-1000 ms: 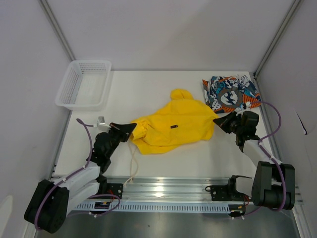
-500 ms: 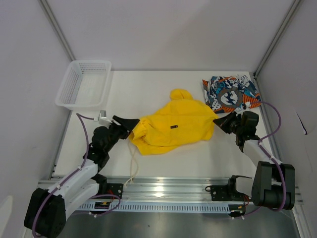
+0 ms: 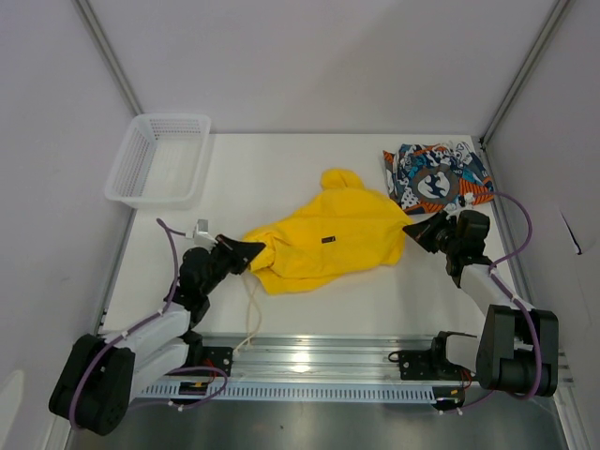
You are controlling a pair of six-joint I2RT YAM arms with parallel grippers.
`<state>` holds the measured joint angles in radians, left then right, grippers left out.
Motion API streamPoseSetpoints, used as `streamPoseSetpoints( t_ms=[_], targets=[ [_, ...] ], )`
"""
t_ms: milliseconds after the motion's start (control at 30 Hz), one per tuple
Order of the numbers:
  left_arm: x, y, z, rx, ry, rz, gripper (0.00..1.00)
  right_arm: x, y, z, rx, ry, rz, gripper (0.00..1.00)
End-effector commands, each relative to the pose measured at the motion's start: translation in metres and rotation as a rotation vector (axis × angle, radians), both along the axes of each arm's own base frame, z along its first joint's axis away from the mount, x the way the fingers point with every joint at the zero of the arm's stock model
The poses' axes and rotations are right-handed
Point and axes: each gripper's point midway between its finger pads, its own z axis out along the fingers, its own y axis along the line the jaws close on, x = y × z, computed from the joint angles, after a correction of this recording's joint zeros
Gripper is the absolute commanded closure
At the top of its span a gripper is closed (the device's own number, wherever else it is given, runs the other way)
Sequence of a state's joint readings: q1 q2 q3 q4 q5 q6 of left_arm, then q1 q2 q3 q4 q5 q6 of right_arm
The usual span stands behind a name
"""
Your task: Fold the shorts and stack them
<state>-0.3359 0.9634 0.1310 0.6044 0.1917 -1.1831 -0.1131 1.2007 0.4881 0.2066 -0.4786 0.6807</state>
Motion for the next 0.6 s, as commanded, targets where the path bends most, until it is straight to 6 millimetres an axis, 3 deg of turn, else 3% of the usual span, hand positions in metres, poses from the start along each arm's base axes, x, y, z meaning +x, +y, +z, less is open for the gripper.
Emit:
streamPoseSetpoints(
  t_ms=[0, 33, 200, 233, 267, 300, 367, 567],
  targets=[
    [0.012, 0.005, 0.046, -0.008, -0.146, 0.013, 0.98, 0.007, -0.001, 0.011, -0.017, -0.038, 0.012, 1.0],
    [0.01, 0.008, 0.039, 0.013, -0.11, 0.012, 1.0, 0.006, -0.001, 0.01, -0.019, -0.028, 0.013, 1.0],
    [0.022, 0.041, 0.081, 0.051, -0.166, 0.053, 1.0, 0.007, 0.007, 0.024, -0.001, -0.049, 0.075, 1.0],
    [0.022, 0.041, 0.096, 0.048, -0.19, 0.023, 1.0, 0.01, 0.009, 0.033, 0.004, -0.068, 0.092, 1.0],
    [0.026, 0.055, 0.093, 0.069, -0.169, 0.047, 1.0, 0.01, 0.012, 0.039, 0.011, -0.083, 0.11, 1.0],
    [0.03, 0.057, 0.116, 0.071, -0.205, 0.034, 1.0, 0.01, 0.018, 0.051, 0.028, -0.124, 0.152, 1.0],
    [0.036, 0.073, 0.117, 0.066, -0.177, 0.027, 1.0, 0.011, 0.023, 0.066, 0.048, -0.17, 0.18, 1.0],
    [0.047, 0.078, 0.175, 0.063, -0.289, -0.074, 1.0, 0.012, 0.03, 0.129, 0.069, -0.355, 0.243, 1.0]
  ],
)
